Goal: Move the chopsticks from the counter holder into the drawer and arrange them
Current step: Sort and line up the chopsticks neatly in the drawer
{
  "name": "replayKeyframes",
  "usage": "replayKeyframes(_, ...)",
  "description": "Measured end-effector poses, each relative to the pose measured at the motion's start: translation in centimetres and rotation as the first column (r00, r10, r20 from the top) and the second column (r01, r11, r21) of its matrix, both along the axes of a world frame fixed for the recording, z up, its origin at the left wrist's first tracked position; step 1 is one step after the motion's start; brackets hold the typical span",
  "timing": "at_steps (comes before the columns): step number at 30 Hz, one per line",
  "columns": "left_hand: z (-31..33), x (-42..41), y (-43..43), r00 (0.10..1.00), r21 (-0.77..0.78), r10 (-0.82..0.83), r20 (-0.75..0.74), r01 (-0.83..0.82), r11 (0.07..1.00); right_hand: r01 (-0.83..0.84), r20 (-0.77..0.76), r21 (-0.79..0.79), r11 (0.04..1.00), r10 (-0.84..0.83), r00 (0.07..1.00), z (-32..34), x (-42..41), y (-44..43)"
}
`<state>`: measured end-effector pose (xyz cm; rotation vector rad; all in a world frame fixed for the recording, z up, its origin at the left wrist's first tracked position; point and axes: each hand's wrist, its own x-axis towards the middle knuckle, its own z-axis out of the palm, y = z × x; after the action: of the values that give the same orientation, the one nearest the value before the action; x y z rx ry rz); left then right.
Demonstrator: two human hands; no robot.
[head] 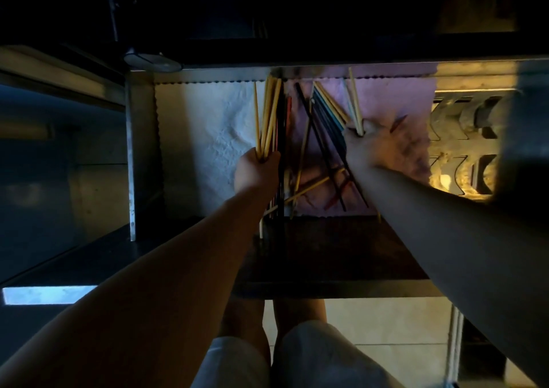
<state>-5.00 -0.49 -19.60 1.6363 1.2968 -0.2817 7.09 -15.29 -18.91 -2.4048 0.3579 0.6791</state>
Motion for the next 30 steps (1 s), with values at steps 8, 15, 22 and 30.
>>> replayKeyframes(8,0.1,-0.1,0.4,0.998,-0.056,0.056,0.004,-0.056,0.997,-0.246,0.056,-0.058,0.968,0.249,0.967,-1.0,1.4,0.2)
replayKeyframes(15,0.1,-0.2,0.6,0.997,-0.083,0.076,0.02,-0.074,0.994,-0.322,0.144,-0.193,0.927,0.351,0.925,-1.0,1.5,0.5)
replayKeyframes(22,-0.1,-0.3,0.5,0.999,-0.035,0.034,0.013,-0.033,0.999,-0.403,0.109,-0.275,0.873,0.444,0.889,-1.1,2.1,0.1)
replayKeyframes(30,-0.1,-0.2,0.5,1.0,-0.017,0.018,-0.001,-0.018,1.0,-0.303,-0.05,-0.164,0.939,0.298,0.953,-2.0,3.4,-0.5)
